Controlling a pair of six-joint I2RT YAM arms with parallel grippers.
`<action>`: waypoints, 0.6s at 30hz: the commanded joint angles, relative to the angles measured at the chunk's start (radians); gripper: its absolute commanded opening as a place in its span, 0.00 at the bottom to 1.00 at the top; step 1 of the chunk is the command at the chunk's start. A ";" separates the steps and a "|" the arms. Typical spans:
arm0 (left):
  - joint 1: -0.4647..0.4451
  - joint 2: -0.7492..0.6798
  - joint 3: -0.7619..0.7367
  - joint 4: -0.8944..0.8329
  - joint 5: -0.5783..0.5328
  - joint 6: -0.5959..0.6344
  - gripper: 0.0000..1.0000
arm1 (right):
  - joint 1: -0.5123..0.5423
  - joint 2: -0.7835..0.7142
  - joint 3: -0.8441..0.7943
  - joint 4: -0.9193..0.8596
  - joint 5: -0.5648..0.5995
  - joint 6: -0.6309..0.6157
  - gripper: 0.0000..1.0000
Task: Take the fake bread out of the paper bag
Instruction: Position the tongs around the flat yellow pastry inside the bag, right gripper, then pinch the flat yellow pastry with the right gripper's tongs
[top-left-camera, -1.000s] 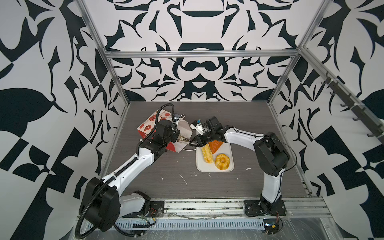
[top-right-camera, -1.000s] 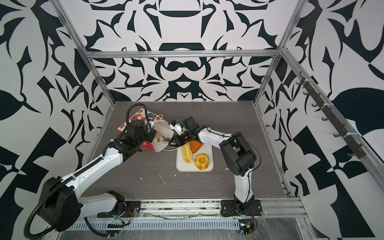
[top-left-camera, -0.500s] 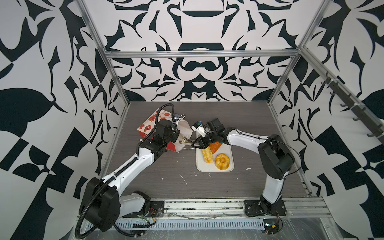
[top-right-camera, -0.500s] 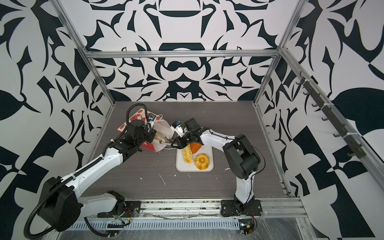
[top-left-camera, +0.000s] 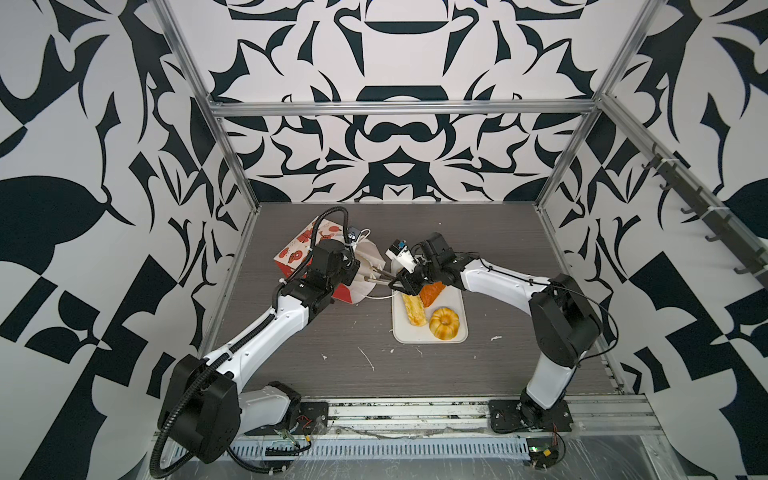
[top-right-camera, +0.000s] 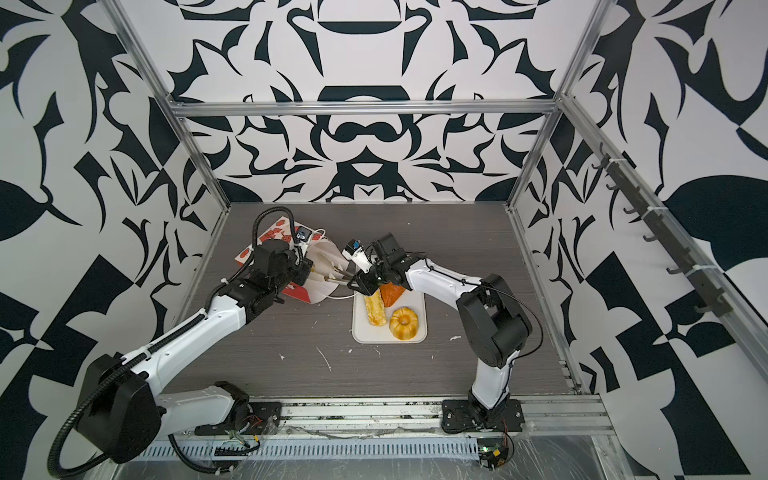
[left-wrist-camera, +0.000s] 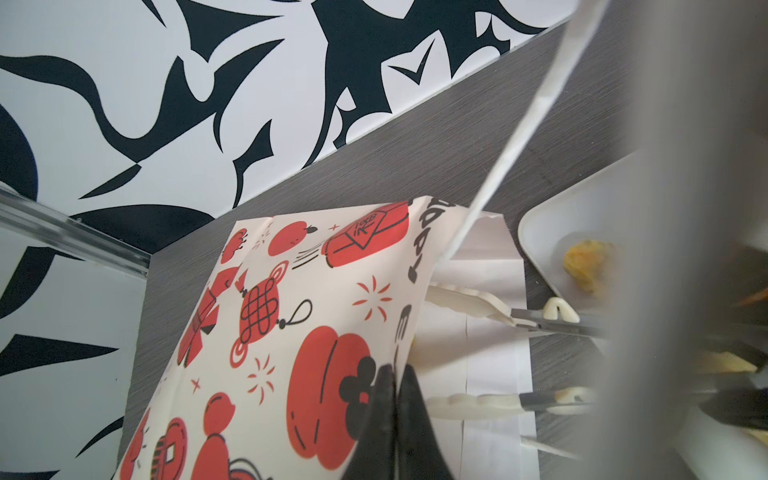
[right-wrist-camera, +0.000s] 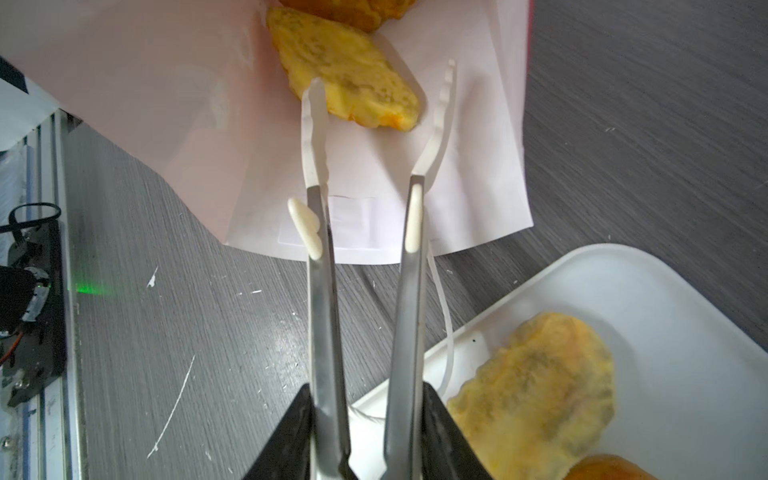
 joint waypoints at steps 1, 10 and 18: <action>0.005 -0.023 0.023 -0.008 0.002 -0.011 0.00 | 0.003 -0.032 0.016 0.018 -0.008 -0.063 0.41; 0.006 -0.018 0.022 -0.004 0.006 -0.012 0.00 | 0.003 0.022 0.029 0.042 -0.076 0.000 0.41; 0.005 -0.025 0.019 -0.003 0.000 -0.011 0.00 | 0.036 0.010 0.018 0.042 -0.027 -0.076 0.41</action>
